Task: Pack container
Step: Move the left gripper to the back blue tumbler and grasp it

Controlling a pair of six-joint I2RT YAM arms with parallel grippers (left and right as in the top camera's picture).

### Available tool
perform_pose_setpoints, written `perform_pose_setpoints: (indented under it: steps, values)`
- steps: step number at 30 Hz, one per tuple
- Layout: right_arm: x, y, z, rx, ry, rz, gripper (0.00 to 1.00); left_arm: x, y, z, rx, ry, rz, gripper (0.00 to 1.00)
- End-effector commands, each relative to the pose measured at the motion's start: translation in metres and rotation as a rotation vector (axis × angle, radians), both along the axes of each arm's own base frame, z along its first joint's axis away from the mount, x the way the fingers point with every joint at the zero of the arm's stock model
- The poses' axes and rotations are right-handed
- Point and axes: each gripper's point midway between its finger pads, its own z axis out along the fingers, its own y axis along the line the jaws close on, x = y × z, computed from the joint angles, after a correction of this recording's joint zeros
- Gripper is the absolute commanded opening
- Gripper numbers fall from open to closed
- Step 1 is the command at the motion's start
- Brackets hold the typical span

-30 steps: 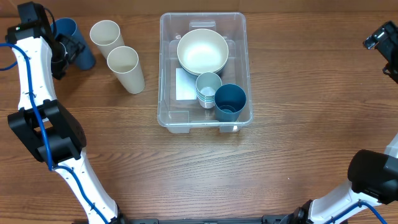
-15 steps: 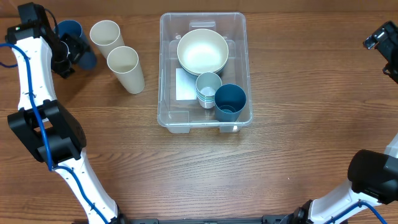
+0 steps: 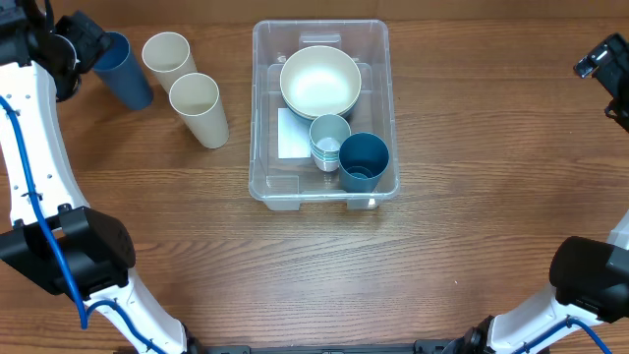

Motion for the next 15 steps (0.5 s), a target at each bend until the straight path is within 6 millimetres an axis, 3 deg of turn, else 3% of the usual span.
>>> perform_pose_setpoints:
  steps: [1, 7, 12, 15]
  values:
    - [0.001, 0.001, 0.012, -0.012, -0.037, -0.005, 1.0, 0.008, 0.012, -0.01, 0.029, 0.004, 0.025, 0.87]
    - [0.0, 0.001, 0.012, -0.013, -0.037, -0.005, 1.0, 0.02, 0.036, -0.057, -0.025, 0.056, 0.119, 0.87]
    - [0.0, 0.001, 0.012, -0.013, -0.038, -0.005, 1.0, 0.029, 0.041, -0.08, -0.029, 0.071, 0.121, 0.86]
    - [0.0, 0.001, 0.012, -0.013, -0.038, -0.005, 1.0, 0.033, 0.042, -0.108, -0.042, 0.115, 0.118, 0.85]
